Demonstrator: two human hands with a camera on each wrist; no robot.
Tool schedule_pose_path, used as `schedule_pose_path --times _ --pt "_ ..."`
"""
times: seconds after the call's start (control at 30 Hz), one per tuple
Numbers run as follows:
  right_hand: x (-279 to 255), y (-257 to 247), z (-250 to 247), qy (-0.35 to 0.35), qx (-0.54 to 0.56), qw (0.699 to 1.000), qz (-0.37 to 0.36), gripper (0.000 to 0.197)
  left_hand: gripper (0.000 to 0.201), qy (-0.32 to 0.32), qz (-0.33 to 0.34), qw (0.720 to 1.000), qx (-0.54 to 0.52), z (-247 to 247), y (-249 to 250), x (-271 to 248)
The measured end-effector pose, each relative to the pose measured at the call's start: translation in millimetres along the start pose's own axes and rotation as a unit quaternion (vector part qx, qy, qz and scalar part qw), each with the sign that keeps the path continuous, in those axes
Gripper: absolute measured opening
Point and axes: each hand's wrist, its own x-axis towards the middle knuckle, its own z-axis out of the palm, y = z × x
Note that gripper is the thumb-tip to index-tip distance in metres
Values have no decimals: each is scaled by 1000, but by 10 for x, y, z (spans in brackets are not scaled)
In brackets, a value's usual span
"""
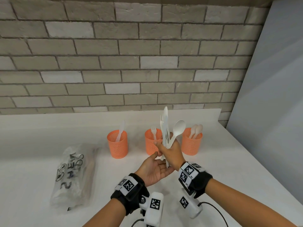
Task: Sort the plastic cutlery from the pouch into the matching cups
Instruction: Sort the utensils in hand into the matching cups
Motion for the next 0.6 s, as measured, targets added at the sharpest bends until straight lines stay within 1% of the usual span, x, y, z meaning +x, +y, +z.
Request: schedule_pose_path --times 0.07,0.17,0.27,0.33,0.43,0.5,0.6 --pt "-19 13 36 11 -5 1000 18 17 49 10 8 1000 0 28 31 -25" --pt "-49 63 122 38 -3 998 55 25 42 28 26 999 -12 121 68 -64" --pt "-65 64 192 56 19 994 93 16 38 59 58 997 10 141 91 -59" --pt "-66 63 219 50 12 995 83 16 38 76 59 995 31 114 96 -50" --pt "-69 66 232 33 -14 998 51 19 36 88 33 993 67 66 83 -40" --pt "-70 86 248 18 -23 999 35 25 34 87 20 994 62 34 83 -33" --pt "-54 109 258 19 -15 999 22 35 33 90 0 994 58 -11 85 -55"
